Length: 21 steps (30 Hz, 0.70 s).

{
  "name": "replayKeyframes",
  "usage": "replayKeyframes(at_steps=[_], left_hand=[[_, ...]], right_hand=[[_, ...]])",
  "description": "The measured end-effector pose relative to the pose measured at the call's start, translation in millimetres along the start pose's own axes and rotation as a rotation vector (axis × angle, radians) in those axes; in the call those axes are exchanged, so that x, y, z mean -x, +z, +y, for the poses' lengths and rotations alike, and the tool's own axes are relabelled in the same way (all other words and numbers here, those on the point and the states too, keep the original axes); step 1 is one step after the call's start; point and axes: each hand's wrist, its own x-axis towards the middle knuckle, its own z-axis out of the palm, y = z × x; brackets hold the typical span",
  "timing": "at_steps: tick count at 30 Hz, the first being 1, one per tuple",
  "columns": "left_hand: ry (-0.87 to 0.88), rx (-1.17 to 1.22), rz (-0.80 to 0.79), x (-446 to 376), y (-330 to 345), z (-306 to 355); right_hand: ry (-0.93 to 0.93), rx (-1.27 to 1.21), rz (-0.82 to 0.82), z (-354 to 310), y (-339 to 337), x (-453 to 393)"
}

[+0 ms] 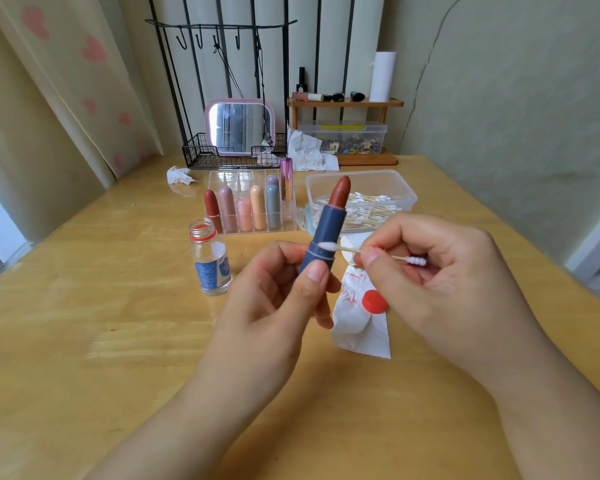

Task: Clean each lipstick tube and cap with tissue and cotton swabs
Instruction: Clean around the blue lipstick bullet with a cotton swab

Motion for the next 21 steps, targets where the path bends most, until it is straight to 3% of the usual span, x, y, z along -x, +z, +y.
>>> replayKeyframes(at_steps=[6,21], left_hand=[[-0.021,0.105,-0.005,-1.1,-1.6,1.0],[-0.021,0.092,-0.015,-1.1,-2.0,-0.2]], right_hand=[[-0.04,-0.022,0.0,-1.9,-1.7,-1.1],[-0.03,-0.013,0.017,-0.3,2.1,0.8]])
